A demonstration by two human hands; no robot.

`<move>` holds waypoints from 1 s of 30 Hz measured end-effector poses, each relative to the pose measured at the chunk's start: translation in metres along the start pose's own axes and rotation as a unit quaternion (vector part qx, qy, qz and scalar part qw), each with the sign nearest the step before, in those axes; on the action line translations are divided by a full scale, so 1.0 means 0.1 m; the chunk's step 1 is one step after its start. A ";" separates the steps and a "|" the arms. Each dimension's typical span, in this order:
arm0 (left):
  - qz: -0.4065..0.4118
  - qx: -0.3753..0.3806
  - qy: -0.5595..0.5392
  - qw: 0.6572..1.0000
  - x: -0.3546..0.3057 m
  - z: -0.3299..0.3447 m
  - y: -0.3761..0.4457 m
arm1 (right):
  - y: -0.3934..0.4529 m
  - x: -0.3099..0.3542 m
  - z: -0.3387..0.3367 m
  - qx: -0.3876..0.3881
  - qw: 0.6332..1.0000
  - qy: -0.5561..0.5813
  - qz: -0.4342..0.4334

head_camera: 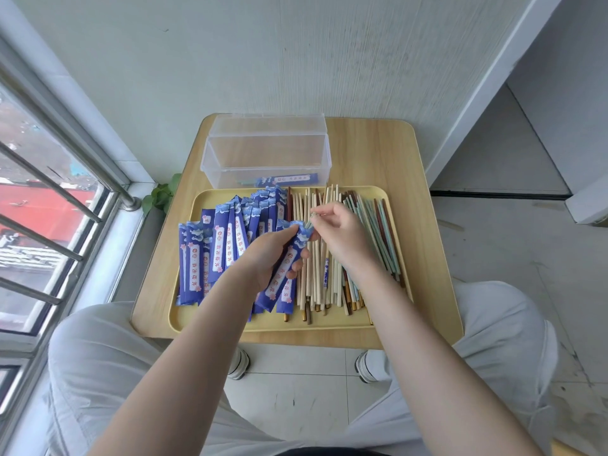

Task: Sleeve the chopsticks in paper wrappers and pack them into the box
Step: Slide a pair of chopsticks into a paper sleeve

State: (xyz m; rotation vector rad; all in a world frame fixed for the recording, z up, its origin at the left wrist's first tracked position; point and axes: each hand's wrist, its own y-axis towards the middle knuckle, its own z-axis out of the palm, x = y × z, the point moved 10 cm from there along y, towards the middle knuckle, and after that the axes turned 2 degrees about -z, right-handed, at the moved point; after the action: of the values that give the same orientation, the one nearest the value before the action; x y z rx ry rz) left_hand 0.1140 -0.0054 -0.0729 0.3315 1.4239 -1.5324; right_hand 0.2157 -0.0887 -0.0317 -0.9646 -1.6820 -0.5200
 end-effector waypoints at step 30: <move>0.242 -0.329 0.533 0.741 -1.35 -0.89 0.25 | 1.30 0.45 -0.12 -0.088 0.989 -0.080 0.083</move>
State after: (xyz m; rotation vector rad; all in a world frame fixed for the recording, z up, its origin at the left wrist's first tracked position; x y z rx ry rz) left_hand 0.1632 0.1389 -0.0120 1.1396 2.3703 -0.2267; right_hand 0.3235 -0.0076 -0.0015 -1.2918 -1.6996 -0.4952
